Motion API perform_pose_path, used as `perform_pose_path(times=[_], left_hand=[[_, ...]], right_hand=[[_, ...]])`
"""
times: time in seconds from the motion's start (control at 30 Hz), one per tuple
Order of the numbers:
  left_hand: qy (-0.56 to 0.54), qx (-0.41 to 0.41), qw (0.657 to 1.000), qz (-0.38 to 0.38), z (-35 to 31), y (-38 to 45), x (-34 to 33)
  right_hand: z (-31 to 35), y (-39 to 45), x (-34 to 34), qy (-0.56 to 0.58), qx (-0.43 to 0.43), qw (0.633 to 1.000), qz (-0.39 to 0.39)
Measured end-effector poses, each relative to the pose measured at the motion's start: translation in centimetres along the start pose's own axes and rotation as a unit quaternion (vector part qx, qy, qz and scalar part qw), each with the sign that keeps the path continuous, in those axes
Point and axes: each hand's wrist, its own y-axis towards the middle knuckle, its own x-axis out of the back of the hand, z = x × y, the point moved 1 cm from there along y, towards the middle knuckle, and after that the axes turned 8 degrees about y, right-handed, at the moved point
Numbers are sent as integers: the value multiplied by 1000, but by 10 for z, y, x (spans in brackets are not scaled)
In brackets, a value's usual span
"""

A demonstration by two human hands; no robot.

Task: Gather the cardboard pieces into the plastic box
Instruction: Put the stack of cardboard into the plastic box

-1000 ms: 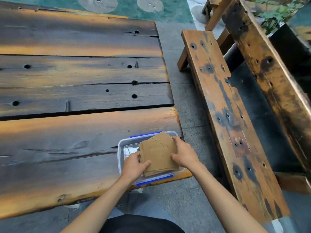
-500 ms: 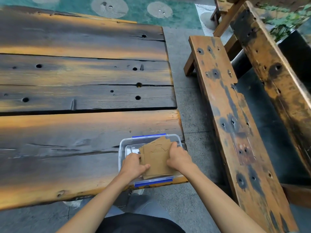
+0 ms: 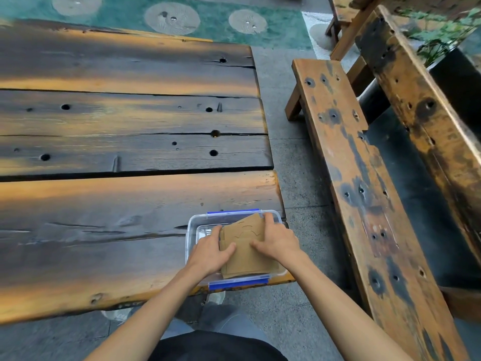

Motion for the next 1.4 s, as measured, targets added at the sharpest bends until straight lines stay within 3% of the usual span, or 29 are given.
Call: perform_pose_path(times=[0.63, 0.9, 1.1, 1.23, 1.4], left_hand=[[14, -13, 1000, 19, 11, 12, -1], [26, -60, 996, -65, 21, -2, 32], [22, -87, 981, -173, 36, -22, 66], [36, -54, 971, -231, 60, -39, 91], [41, -3, 969, -244, 91, -62, 111]], right_hand=[[-10, 7, -6, 6, 13, 1000, -16], [6, 7, 8, 0, 113, 988, -102], [43, 11, 4, 20, 245, 957, -157], [76, 9, 0, 15, 315, 935, -164], [119, -3, -2, -2, 376, 912, -164]])
